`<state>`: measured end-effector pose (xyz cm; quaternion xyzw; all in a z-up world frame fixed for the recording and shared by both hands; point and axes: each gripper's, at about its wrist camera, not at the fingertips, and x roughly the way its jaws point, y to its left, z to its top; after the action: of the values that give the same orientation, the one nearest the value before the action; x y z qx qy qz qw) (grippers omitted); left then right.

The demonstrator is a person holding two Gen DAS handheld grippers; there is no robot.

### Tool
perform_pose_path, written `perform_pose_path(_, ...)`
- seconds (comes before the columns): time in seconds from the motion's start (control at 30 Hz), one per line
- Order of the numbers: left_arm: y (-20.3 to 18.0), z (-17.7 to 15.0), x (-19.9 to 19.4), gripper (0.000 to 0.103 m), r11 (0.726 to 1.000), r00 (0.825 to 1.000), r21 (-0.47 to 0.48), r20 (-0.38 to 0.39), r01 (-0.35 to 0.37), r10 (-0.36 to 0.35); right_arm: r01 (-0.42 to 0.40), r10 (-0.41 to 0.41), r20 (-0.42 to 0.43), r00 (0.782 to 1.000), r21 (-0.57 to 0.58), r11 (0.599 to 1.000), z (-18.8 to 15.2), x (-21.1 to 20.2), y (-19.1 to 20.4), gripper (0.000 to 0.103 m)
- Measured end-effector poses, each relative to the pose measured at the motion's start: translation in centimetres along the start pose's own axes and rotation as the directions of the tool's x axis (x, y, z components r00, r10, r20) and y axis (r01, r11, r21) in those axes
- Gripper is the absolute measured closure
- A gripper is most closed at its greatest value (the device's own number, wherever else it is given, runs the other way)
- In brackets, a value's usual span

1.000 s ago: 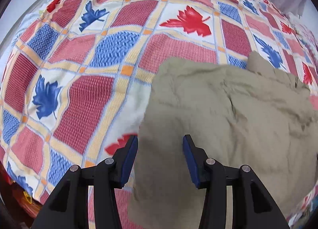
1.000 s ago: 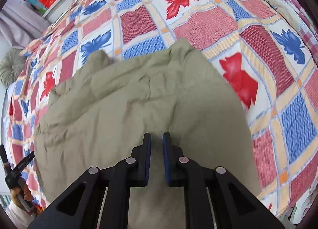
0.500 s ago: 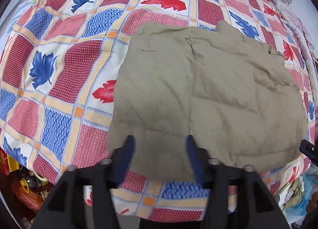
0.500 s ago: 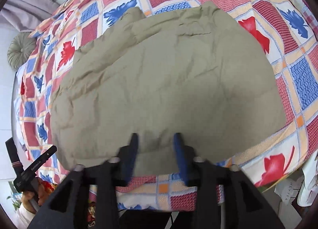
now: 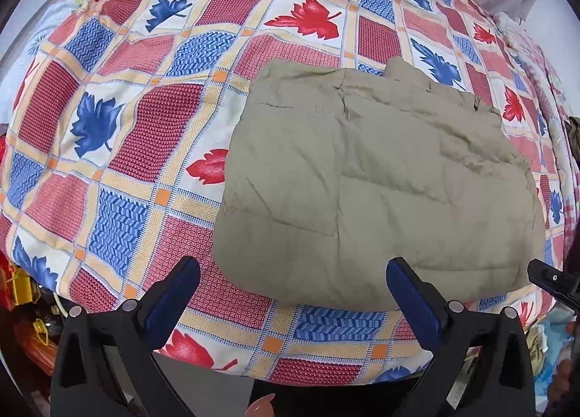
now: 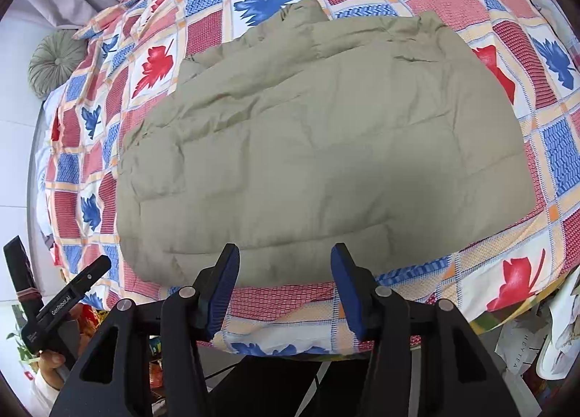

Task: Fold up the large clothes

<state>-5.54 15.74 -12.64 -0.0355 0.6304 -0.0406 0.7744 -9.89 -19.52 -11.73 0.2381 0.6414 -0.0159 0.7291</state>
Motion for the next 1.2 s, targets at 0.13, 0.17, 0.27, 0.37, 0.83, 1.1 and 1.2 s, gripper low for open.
perform_pose_path(0.13,0.0,0.2,0.0,0.0,1.0,1.0,0.024,-0.002,-0.002,0.002,-0.011,0.011,0.007,1.0,-0.01,1.0,-0.1,0.1,0.9,0.026)
perform_pose_path(0.17,0.0,0.2,0.1,0.0,1.0,1.0,0.028,-0.003,-0.002,0.002,-0.016,0.016,0.012,1.0,-0.011,1.0,-0.2,0.1,1.1,0.022)
perform_pose_path(0.27,0.1,0.2,0.4,0.0,0.998,0.999,0.038,-0.001,-0.042,0.042,-0.026,0.026,0.014,1.0,-0.005,1.0,-0.4,0.5,1.7,0.021)
perform_pose_path(0.37,0.6,0.3,0.6,0.0,0.997,0.998,0.053,0.008,-0.058,0.058,-0.034,0.034,0.008,0.999,0.006,0.999,-0.7,1.0,2.1,0.005)
perform_pose_path(0.83,3.2,-0.2,2.6,0.0,1.0,0.998,0.002,-0.059,0.023,-0.022,-0.077,0.083,-0.116,0.99,0.057,0.995,-2.8,4.3,4.2,0.0)
perform_pose_path(1.1,4.5,-0.7,4.1,0.0,0.999,0.996,-0.035,-0.08,0.036,-0.039,-0.107,0.122,-0.158,0.98,0.101,0.989,-3.6,6.1,3.9,0.0)
perform_pose_path(1.2,4.8,-0.9,4.9,0.0,0.998,0.994,-0.043,-0.097,0.049,-0.053,-0.116,0.135,-0.175,0.975,0.118,0.986,-3.8,7.1,3.8,0.0)
